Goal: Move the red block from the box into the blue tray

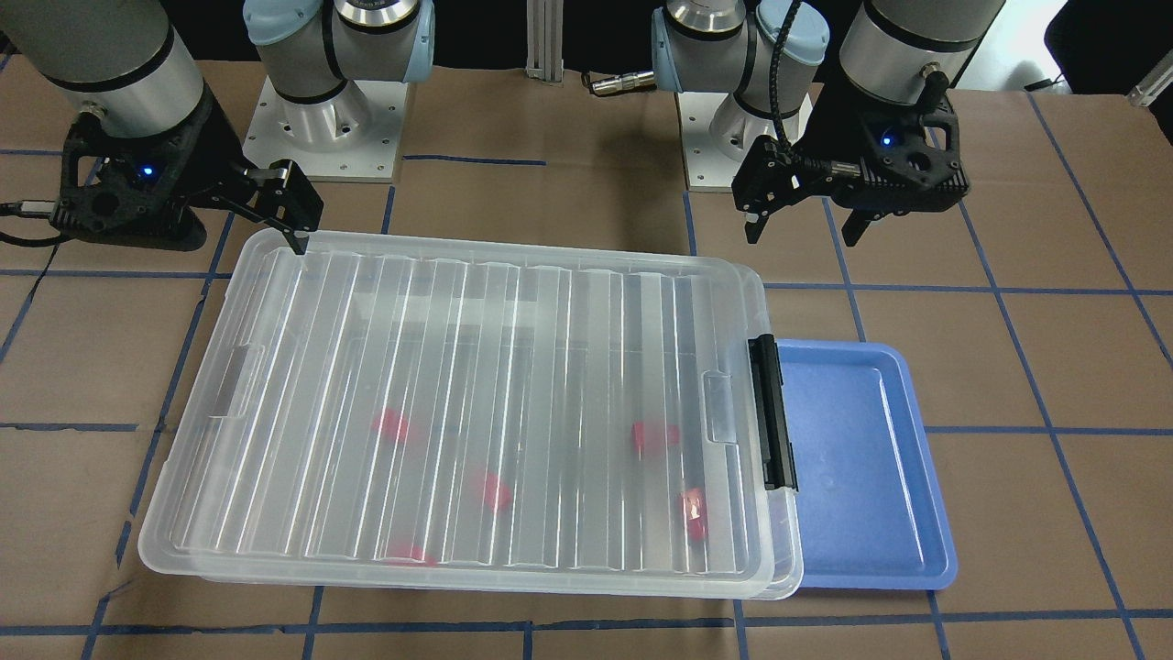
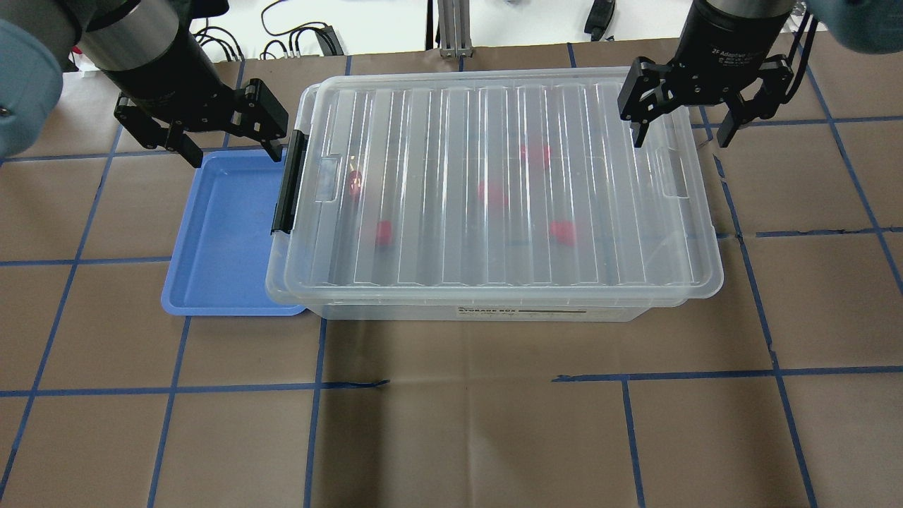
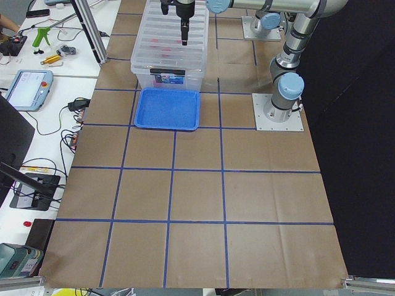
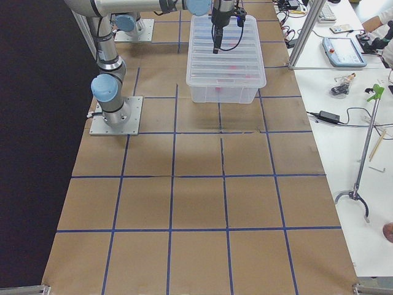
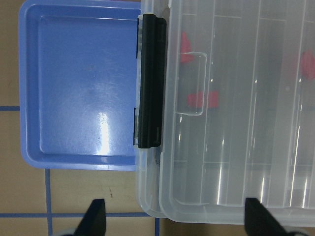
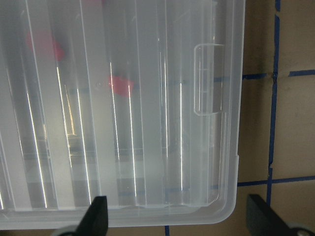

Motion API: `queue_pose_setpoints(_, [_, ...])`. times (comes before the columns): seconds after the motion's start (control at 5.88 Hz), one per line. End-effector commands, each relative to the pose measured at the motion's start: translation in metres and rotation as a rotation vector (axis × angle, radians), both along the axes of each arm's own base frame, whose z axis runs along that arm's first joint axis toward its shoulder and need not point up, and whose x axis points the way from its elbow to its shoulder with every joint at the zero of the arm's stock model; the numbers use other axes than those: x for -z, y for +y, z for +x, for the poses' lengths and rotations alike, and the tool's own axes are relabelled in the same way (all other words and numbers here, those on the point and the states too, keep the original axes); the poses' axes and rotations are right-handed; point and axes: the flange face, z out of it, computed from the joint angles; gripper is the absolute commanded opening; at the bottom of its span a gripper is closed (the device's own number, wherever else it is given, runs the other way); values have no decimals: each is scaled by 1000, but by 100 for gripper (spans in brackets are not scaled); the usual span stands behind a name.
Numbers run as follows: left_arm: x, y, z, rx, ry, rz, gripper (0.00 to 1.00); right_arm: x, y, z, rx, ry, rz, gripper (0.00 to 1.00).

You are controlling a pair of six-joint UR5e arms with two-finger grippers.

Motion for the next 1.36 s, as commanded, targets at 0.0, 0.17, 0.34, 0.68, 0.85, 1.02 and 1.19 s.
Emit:
queue_pose_setpoints(0.0, [0, 0, 0, 0, 0, 0, 98, 3, 10, 1, -1, 0, -2, 100])
queue_pose_setpoints(0.17, [0, 0, 0, 0, -2, -2, 98, 3, 9, -1, 2, 0, -3, 100])
queue_pose_setpoints(0.34, [1, 0, 0, 0, -2, 0, 98, 10, 5, -4, 2, 1, 9, 100])
queue_pose_setpoints(0.68, [0, 0, 0, 0, -2, -2, 98, 24, -7, -50, 59, 1, 34, 100])
queue_pose_setpoints(0.85, [1, 0, 0, 0, -2, 0, 98, 42, -16, -71, 32, -6, 55, 100])
queue_pose_setpoints(1.02, [1, 0, 0, 0, -2, 0, 98, 66, -23, -83, 11, -15, 66, 100])
queue_pose_setpoints(1.19, [0, 0, 0, 0, 0, -2, 98, 92, -23, -85, 11, -11, 70, 100])
